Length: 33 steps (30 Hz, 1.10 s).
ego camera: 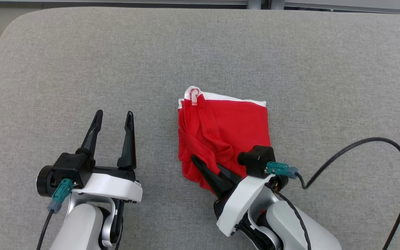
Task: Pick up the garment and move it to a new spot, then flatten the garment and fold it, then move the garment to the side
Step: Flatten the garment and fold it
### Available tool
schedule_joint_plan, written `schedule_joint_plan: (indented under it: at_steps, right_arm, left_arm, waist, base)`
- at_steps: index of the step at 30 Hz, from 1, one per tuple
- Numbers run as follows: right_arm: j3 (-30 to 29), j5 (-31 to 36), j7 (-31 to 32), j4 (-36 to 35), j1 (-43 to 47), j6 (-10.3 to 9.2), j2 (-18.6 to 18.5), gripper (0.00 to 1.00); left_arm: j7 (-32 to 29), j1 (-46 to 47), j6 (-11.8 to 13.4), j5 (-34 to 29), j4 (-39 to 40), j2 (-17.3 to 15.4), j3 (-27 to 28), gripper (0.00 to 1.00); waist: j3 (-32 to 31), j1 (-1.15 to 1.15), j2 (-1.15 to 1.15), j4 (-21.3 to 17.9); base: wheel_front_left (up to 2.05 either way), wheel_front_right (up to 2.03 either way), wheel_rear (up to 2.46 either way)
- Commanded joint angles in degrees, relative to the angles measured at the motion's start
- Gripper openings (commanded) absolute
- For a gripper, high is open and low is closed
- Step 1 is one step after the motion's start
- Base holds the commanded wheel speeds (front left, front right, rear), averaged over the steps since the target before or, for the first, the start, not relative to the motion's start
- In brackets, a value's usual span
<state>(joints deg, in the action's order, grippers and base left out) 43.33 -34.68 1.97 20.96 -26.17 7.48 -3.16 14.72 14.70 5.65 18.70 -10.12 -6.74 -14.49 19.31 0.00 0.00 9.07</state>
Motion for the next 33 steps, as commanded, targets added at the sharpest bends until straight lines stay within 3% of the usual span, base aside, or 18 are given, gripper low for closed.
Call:
schedule_joint_plan:
  at_steps: [1,6,11,18,25,33]
  right_arm:
    - [0.75,0.17,-1.76,0.69,-1.25,0.01,0.02,1.00]
    - [2.38,0.56,-6.27,-1.25,-2.29,0.02,-0.25,1.00]
    - [1.91,0.71,-12.10,-6.05,-1.97,0.01,-3.15,1.00]
    - [-12.99,6.05,-15.67,-9.94,3.21,0.01,-6.94,1.00]
    - [-29.01,14.21,-14.23,-13.16,11.83,0.01,-8.50,1.00]
    - [-36.97,19.35,-10.31,-18.61,20.38,0.01,-7.09,1.00]
  left_arm:
    - [0.32,0.80,-0.06,0.13,-0.25,-0.12,0.42,1.00]
    - [0.40,0.63,-0.01,-0.33,-0.43,-0.34,0.64,1.00]
    - [0.44,0.45,0.32,-0.86,-0.43,-0.89,0.84,1.00]
    - [0.46,-1.35,0.87,-1.40,0.12,-1.98,1.05,1.00]
    - [-0.39,-2.99,1.17,-1.68,1.14,-3.34,0.65,1.00]
    - [-1.76,-5.70,1.82,-1.50,2.17,-4.43,0.36,1.00]
  waist:
    - [-0.01,0.00,0.00,-0.25]
    - [-0.25,0.00,0.00,-1.11]
    - [-0.91,0.00,0.00,-2.71]
    - [-2.86,0.00,0.00,-5.23]
    - [-4.53,0.00,0.00,-6.94]
    - [-6.23,0.00,0.00,-8.28]
  base:
    - [0.00,0.00,0.00]
    - [0.00,0.00,0.00]
    - [0.00,0.00,0.00]
    - [0.00,0.00,0.00]
    - [0.00,0.00,0.00]
    - [0.00,0.00,0.00]
